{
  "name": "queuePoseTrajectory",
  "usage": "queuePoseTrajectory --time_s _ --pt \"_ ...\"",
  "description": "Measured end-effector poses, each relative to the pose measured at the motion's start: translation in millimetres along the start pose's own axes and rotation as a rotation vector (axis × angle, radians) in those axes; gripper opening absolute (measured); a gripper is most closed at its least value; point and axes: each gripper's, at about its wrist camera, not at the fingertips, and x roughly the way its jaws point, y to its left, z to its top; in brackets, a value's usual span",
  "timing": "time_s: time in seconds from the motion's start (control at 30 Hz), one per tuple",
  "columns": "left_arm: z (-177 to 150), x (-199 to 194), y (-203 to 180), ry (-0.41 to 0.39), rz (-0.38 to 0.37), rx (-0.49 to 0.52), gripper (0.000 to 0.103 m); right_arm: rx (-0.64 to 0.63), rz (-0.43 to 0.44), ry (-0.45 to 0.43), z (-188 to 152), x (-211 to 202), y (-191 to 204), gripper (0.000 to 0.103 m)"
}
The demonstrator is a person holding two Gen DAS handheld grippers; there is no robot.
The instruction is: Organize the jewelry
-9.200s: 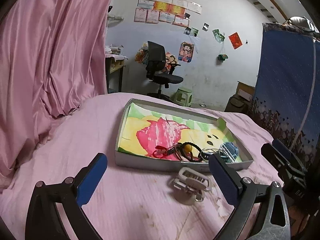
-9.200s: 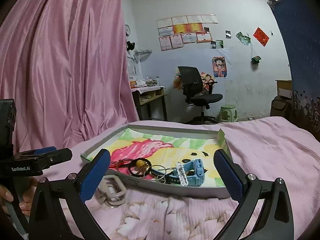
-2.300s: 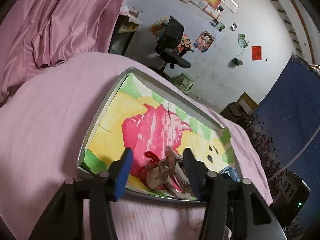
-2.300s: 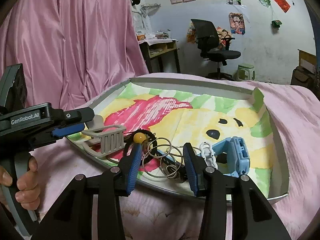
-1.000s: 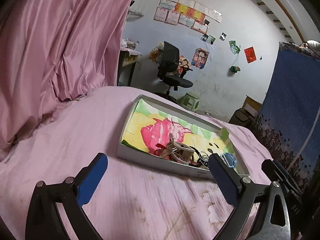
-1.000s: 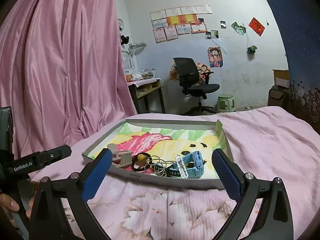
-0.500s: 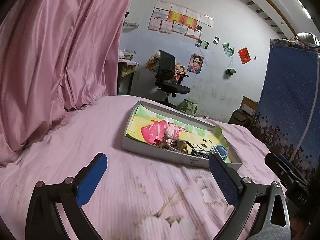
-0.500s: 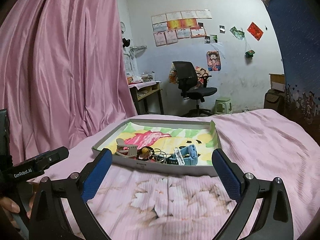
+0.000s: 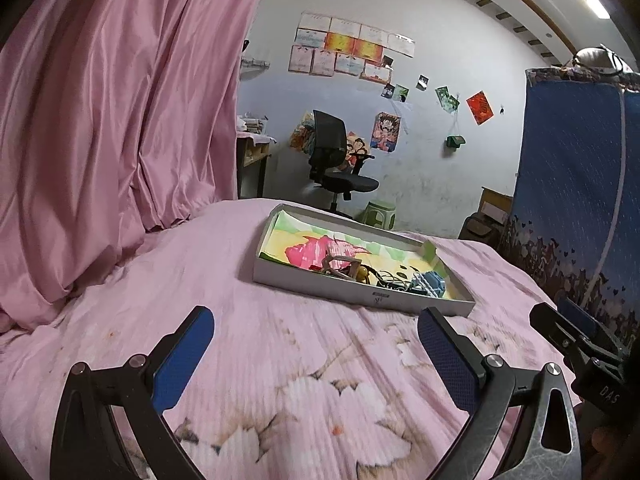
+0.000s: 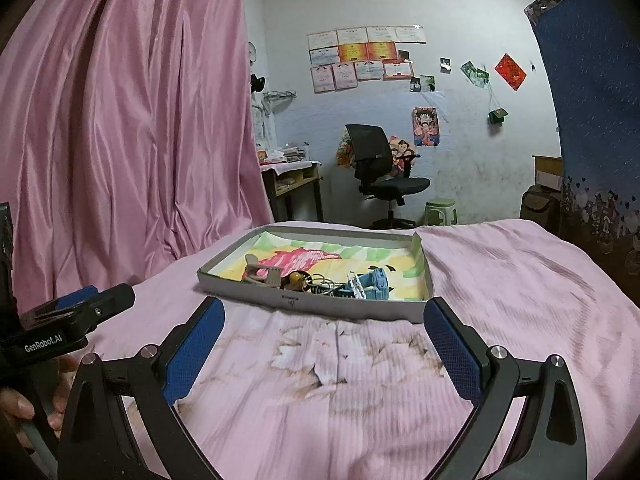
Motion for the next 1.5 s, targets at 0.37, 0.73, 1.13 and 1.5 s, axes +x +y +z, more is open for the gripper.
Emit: queuePoseTrajectory --time_s 0.37,0.73,1.13,1.5 --pt "-11.0 -17.6 -5.4 -0.021 0.007 0.037 0.102 -0.01 -0.063 -0.025 -11.6 -25.0 1.7 0.098" --pt "-26.5 -25.9 -6.6 -0.026 0.013 0.068 0.103 -0.02 -0.084 -0.017 -24.1 -25.2 1.2 0.098" --pt "-36.8 -27.4 2.6 -0.032 0.019 0.067 0.102 -0.053 -0.111 0.027 -37.6 -23.8 8.6 0.098" --pt "-42.4 -25.5 4.6 -0.032 0.011 0.058 0.103 -0.061 -0.121 0.002 -37.1 -29.4 12.3 0.098"
